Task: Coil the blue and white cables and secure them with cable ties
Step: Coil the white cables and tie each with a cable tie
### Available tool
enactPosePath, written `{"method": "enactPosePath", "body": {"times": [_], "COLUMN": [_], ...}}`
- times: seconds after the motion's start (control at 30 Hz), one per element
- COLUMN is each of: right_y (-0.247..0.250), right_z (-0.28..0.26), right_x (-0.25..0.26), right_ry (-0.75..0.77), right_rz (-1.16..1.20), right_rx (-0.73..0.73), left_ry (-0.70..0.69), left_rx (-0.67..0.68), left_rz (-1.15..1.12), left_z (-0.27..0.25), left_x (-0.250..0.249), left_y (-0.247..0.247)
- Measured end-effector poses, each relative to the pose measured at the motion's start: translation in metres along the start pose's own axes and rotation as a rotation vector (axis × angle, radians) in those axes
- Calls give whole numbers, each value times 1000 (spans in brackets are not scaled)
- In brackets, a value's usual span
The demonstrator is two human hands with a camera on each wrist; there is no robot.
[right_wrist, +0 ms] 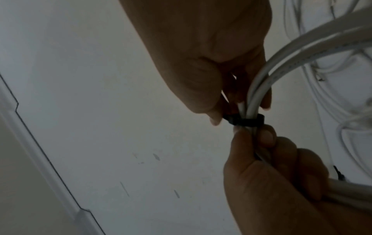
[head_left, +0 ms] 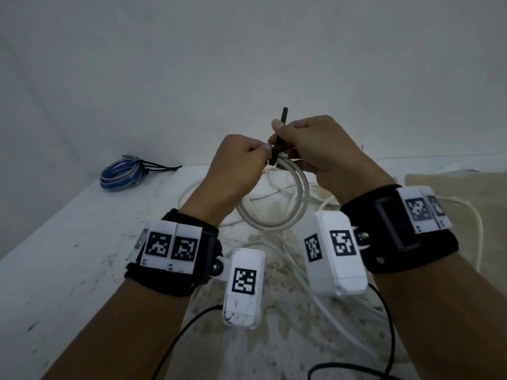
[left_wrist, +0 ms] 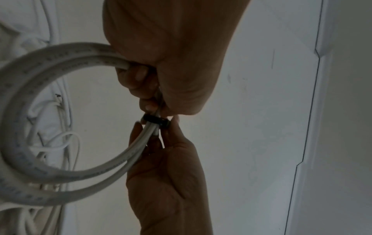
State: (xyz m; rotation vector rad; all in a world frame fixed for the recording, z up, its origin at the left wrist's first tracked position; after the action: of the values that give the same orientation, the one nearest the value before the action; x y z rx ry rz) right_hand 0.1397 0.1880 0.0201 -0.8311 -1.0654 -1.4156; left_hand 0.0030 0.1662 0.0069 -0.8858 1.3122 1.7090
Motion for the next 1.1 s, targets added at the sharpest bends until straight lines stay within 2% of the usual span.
{"method": "enactPosePath", "body": {"times": [0.1,0.2,0.3,0.4,0.6,0.73,0.8,1.1], "right_y": [-4,-6,0,7,8,9,10,1], "right_z": [-3,1,7,10,8,2,2,3], "right_x": [6,7,7,2,-3,-2,0,12], "right_ry": [86,196,238,215,103,27,27,245], "right_rz": [-67,-203,-380,-491,-357,-156,-133,-369], "right_rx": [59,14,-64,-112,-105,-80,-75,5], "left_ry": [52,37,-39,-131,-188,-171,-147,77], "left_rx": [-17,-6,30,81,122,101,74,73], "left_rz": [-32,-41,-14,21,45,16,-27,-205], "left_z": [2,3,-2,-7,-9,-7,-4,0], "left_x": [3,2,-2,-8,-8,-8,-7,3], "left_y": [1,1,-1,-5,-5,-6,-6,-4]}}
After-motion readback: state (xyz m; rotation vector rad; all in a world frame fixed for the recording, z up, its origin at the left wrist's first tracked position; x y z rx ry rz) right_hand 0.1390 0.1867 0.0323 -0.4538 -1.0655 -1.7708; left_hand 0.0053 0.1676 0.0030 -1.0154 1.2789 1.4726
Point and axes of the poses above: each hand's wrist, its own z-axis towards the middle knuckle, its own y-axis out of the back of the hand, x = y × z, the point moved 3 cm from there along z, towards the middle knuckle, and after that the axes turned 9 degrees about y, right-handed, at the moved point
